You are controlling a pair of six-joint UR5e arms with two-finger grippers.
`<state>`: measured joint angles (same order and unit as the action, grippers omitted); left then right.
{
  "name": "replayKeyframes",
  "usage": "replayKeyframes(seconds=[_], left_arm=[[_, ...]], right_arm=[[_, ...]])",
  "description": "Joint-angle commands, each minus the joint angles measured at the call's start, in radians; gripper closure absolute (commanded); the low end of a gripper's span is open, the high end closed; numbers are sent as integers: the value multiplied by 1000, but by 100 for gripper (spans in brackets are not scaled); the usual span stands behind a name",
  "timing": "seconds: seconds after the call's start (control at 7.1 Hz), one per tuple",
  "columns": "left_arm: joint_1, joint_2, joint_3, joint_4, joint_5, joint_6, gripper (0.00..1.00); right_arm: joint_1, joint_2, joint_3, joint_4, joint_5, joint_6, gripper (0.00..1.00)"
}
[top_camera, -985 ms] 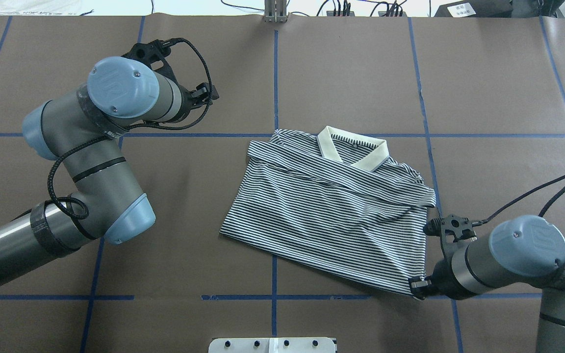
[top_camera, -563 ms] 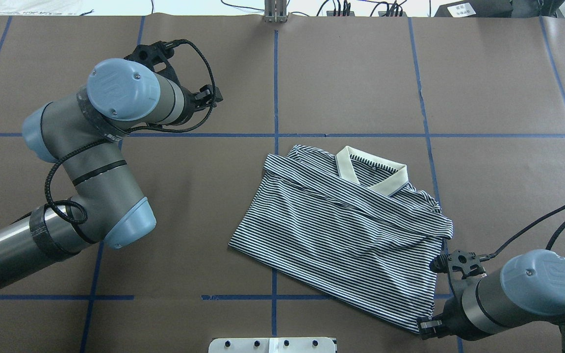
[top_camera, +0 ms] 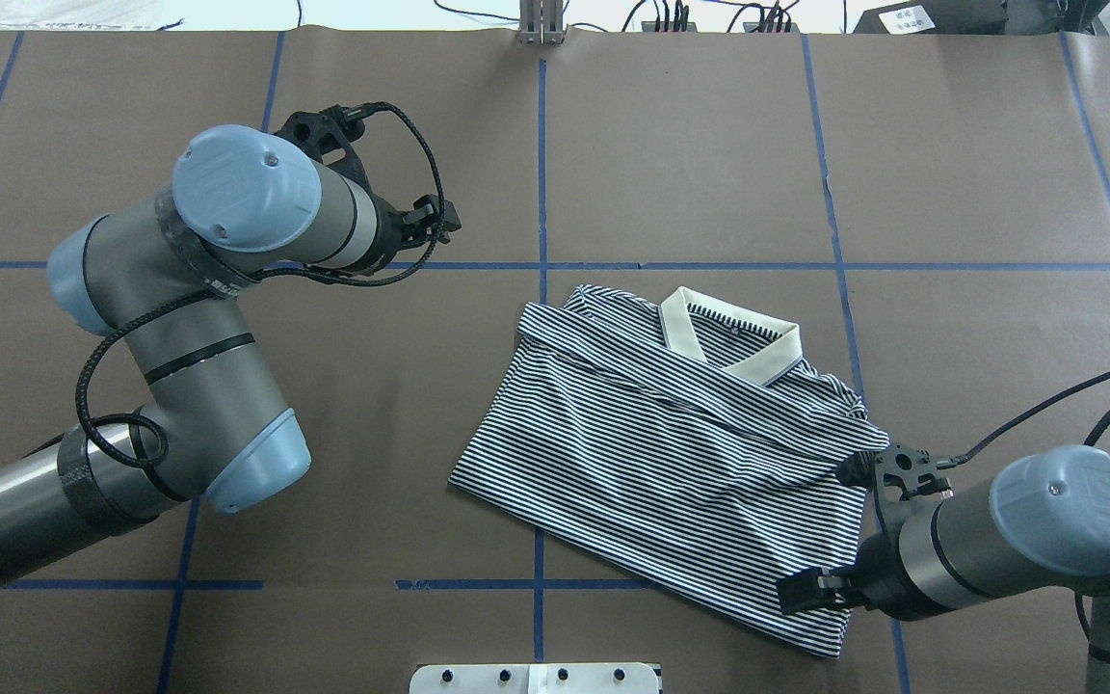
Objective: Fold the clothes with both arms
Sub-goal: 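Bring the left gripper to the shirt edge while the right gripper lifts near the collar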
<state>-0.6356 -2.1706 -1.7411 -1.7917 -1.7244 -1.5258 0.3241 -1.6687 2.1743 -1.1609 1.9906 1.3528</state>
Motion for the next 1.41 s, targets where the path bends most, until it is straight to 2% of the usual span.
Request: replayKeyframes(seconds=[0.0,0.14,0.28,0.42,0.56,0.7,0.84,0.99,1.27], left_arm=[[34,44,-64,6,-59,-39,0],[54,64,-118,15,-92,-80,0],[150,96,-130,18,-74,-234,0],[263,95,-121,24,16,-364,0],[313,65,-109,97,58,-432,0],[335,37,-89,129,63,-470,0],[337,35,-53,127,68,-476,1],[337,22,-4,123,109,-475,2],[337,3,34,120,112,-475,6]], right_arm=[[120,75,-7,-2,2,-32,0],[175,102,-20,-5,5,-112,0],[225,134,-65,-6,7,-229,0],[260,182,-108,-16,10,-259,0],[295,217,-141,-14,13,-261,0],[340,265,-186,-17,90,-259,0],[354,289,-203,-17,111,-259,0],[360,291,-203,-17,111,-259,0],[365,293,-202,-17,114,-258,0]])
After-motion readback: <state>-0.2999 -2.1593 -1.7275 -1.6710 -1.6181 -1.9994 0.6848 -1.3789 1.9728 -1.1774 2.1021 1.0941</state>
